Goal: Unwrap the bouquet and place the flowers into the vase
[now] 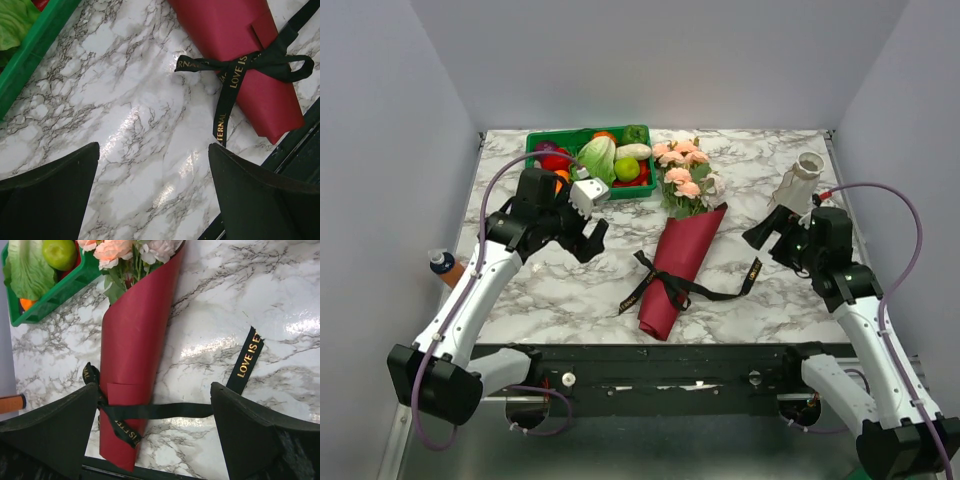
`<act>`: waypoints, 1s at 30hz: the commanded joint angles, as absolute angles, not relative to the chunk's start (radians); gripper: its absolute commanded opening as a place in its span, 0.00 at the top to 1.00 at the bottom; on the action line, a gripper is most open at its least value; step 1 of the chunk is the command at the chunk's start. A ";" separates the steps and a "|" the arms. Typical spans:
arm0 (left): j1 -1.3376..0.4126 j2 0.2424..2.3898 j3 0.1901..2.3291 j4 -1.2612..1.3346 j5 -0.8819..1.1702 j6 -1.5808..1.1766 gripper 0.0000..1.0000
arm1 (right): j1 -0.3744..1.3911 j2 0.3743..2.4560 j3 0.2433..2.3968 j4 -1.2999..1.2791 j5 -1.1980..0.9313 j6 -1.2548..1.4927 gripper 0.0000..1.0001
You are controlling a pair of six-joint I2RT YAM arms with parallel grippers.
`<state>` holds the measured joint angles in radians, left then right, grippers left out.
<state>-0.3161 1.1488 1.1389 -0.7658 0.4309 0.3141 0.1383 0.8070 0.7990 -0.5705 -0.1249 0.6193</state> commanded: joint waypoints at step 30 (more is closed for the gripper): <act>-0.529 1.445 1.066 -0.597 0.528 0.434 0.01 | 0.413 0.942 0.506 -0.475 0.107 1.054 0.06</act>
